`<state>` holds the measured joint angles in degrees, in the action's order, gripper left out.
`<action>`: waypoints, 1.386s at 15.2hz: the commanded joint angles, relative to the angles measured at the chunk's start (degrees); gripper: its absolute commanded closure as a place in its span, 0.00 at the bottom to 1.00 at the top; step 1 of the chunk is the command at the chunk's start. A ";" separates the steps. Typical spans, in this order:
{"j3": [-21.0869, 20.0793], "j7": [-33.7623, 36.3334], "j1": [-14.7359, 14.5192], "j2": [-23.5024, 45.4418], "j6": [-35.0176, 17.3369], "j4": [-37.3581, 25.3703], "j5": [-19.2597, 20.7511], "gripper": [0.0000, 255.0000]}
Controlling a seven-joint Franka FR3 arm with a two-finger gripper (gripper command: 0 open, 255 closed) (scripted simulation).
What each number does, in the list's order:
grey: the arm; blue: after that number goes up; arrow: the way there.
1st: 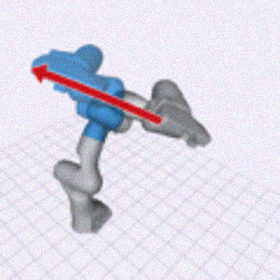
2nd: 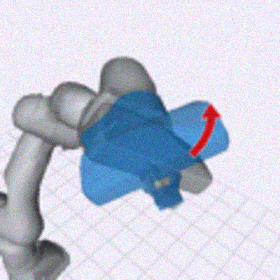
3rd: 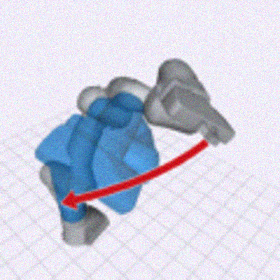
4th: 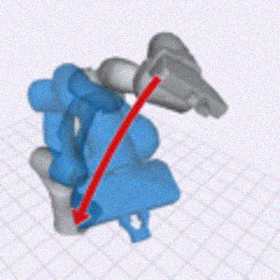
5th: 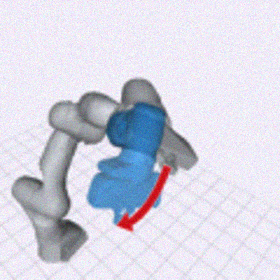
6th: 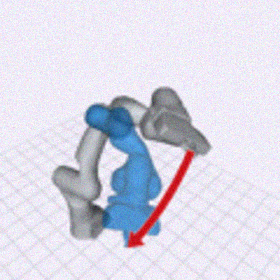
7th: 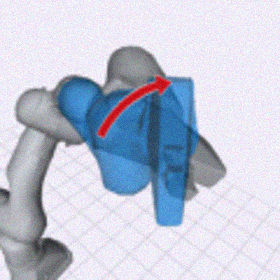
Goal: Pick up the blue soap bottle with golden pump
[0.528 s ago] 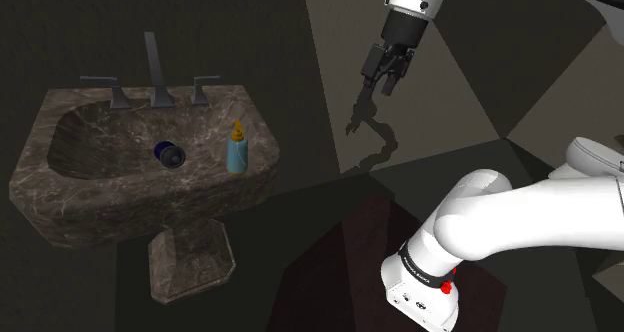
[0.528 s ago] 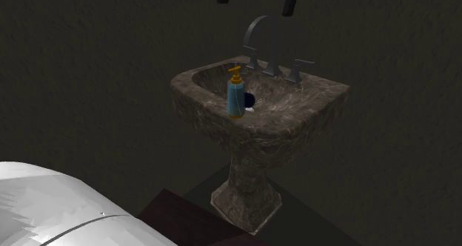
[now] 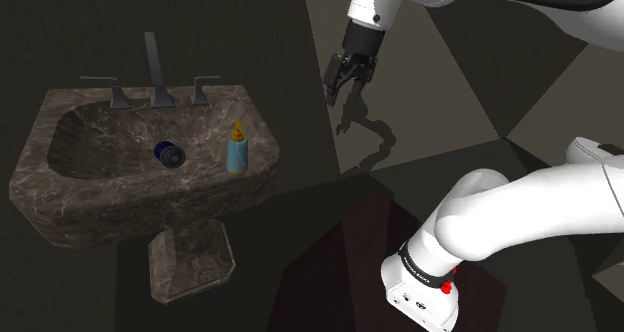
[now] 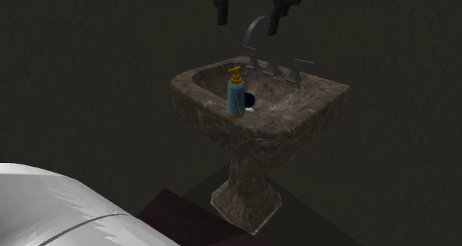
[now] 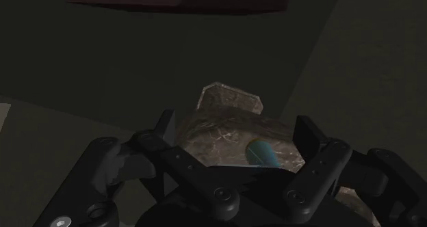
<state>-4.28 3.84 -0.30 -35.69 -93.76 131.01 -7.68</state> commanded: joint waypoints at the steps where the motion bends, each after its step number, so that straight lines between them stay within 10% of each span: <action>1: -1.58 1.15 -0.33 3.63 -3.38 -0.70 -0.15 0.00; 21: -11.57 15.54 -3.52 43.84 -21.59 -23.77 11.27 0.00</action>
<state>-15.78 18.91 -3.62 6.72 -115.26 108.55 2.88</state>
